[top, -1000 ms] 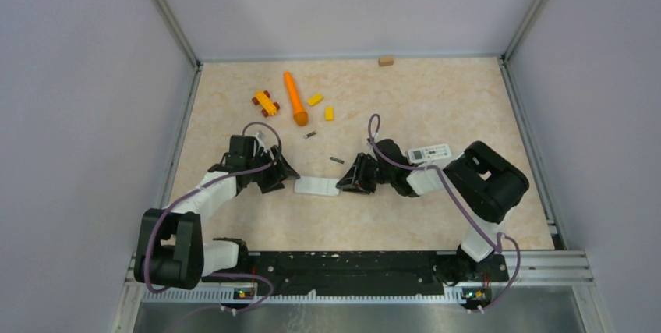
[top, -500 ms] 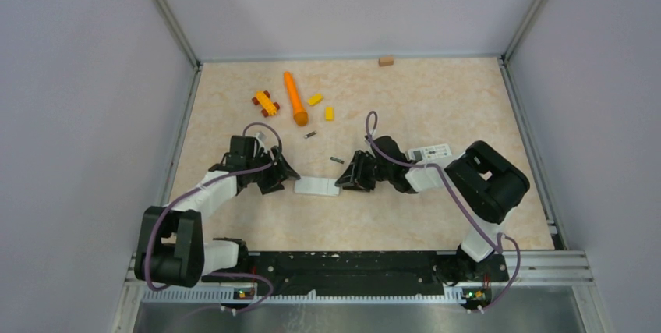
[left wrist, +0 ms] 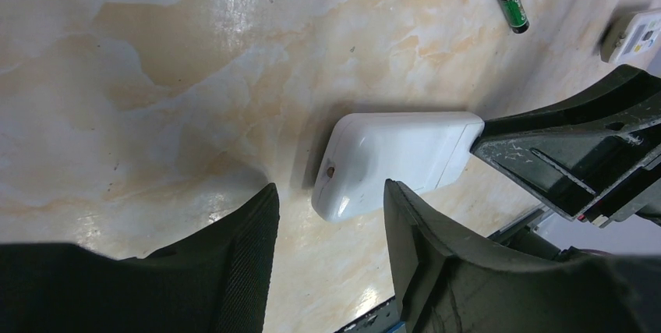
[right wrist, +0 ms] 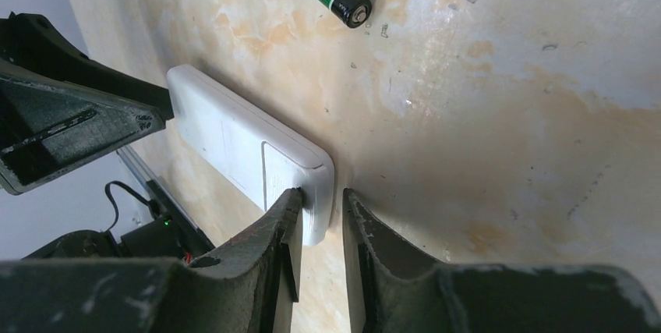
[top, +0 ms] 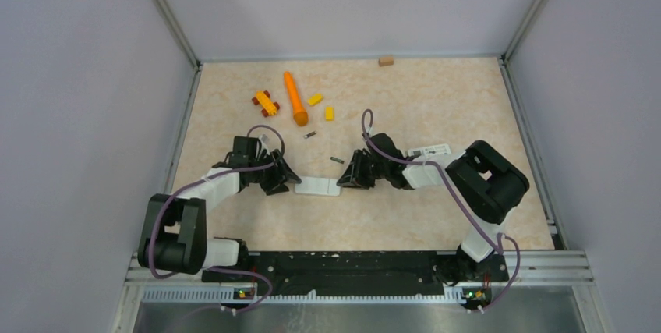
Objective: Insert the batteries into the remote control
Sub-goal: Load the battery cover into the remote control.
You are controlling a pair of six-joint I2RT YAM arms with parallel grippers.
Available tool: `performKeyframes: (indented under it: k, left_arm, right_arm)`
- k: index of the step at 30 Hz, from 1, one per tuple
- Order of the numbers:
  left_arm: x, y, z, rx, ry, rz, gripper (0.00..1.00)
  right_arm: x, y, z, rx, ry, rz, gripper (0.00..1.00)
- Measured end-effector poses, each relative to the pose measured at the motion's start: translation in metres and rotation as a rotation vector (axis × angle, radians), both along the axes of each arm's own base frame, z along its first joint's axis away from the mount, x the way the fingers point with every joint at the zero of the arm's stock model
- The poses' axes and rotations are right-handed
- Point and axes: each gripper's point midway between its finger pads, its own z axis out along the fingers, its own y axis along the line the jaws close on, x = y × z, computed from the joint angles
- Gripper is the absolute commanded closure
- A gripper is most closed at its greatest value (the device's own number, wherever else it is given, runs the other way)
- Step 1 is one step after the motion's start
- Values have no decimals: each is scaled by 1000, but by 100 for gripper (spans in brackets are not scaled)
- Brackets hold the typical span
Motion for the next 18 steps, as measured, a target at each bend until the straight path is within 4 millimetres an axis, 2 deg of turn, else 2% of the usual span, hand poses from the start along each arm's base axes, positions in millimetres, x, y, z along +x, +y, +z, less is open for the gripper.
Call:
performKeyframes:
  k: [10,18]
  left_arm:
    - [-1,-1,-4,-4,16,-4,51]
    - [-1,-4,-8,-24,32,-13,66]
  right_arm:
    - [0,1,0,-27,-32,19,74]
    - [0,5,1,-57,-64,12,76]
